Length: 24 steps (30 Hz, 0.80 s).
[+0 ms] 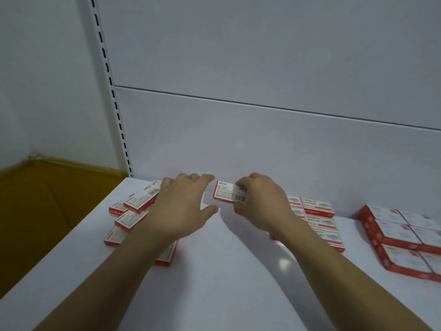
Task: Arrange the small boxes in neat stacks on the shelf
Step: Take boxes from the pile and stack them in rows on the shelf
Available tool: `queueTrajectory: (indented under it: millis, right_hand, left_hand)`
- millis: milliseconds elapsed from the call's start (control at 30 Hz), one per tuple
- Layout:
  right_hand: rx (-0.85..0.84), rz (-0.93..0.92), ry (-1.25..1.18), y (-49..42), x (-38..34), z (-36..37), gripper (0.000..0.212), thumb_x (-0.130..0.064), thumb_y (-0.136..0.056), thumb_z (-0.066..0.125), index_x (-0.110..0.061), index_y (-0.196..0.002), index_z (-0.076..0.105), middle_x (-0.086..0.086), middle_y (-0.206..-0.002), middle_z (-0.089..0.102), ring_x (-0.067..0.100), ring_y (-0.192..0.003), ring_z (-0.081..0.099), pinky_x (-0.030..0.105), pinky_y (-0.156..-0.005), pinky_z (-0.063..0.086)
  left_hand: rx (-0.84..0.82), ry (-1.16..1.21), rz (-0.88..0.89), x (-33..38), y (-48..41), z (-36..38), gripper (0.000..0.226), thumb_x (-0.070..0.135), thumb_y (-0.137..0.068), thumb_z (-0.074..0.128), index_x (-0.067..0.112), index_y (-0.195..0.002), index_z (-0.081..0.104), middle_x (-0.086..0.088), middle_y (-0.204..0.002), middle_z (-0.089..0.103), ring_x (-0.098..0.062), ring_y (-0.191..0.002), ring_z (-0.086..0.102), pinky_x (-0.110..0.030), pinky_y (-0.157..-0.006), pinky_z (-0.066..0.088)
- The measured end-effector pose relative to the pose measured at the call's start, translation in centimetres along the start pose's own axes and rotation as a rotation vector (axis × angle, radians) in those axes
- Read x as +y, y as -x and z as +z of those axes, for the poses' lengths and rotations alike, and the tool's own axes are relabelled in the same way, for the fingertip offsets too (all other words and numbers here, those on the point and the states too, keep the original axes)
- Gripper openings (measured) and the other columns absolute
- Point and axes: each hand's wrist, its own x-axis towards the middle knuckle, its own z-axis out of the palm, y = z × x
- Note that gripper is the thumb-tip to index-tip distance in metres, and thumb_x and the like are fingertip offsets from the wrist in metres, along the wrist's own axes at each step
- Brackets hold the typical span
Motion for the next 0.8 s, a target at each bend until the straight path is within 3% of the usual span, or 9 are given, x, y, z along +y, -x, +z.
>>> queueTrajectory:
  millis: [300,533,667,733,800]
  right_hand:
    - [-0.002,0.025,0.056,3.9,5.2,-4.7,0.042,-0.026,-0.083,0.063,-0.027,-0.124,0.055,-0.006,-0.114,0.054,0.015,-0.106,0.046,0.029,-0.079,0.046]
    - [0.027,0.101,0.021,7.0,8.0,-5.5,0.046,-0.027,-0.082,0.065,-0.027,-0.126,0.055,-0.007,-0.117,0.054,0.014,-0.109,0.049,0.032,-0.085,0.046]
    - [0.063,0.108,-0.130,7.7,8.9,-4.7,0.047,-0.018,-0.080,0.068,-0.025,-0.125,0.058,-0.009,-0.116,0.054,0.011,-0.102,0.054,0.024,-0.082,0.047]
    - [0.120,0.134,-0.317,8.1,9.1,-4.1,0.048,-0.011,-0.079,0.071,-0.025,-0.123,0.059,-0.010,-0.115,0.056,0.004,-0.091,0.056,0.010,-0.073,0.046]
    - [0.173,0.192,-0.557,8.5,9.1,-3.6,0.051,-0.005,-0.078,0.073,-0.028,-0.122,0.059,-0.012,-0.116,0.059,0.001,-0.090,0.060,0.008,-0.073,0.049]
  left_hand:
    - [-0.007,0.069,0.213,6.0,-2.5,1.6,0.075,0.056,-0.083,0.060,0.038,-0.144,0.021,0.010,-0.138,0.049,-0.014,-0.125,0.043,-0.038,-0.107,0.027]
    - [0.024,0.370,0.297,9.7,-2.6,4.2,0.047,0.039,-0.079,0.072,0.036,-0.122,0.052,0.016,-0.108,0.061,-0.006,-0.098,0.056,-0.038,-0.093,0.043]
    - [0.041,0.479,0.276,9.9,-2.1,5.4,0.039,0.039,-0.076,0.075,0.037,-0.111,0.059,0.019,-0.098,0.059,-0.001,-0.086,0.056,-0.035,-0.084,0.048]
    - [0.056,0.508,0.261,9.6,-1.7,5.8,0.041,0.040,-0.076,0.076,0.037,-0.113,0.058,0.020,-0.100,0.059,0.000,-0.086,0.056,-0.033,-0.083,0.050]
    - [0.087,0.546,0.240,9.2,-1.3,6.1,0.044,0.039,-0.076,0.076,0.035,-0.116,0.059,0.021,-0.102,0.059,0.001,-0.087,0.056,-0.031,-0.082,0.051]
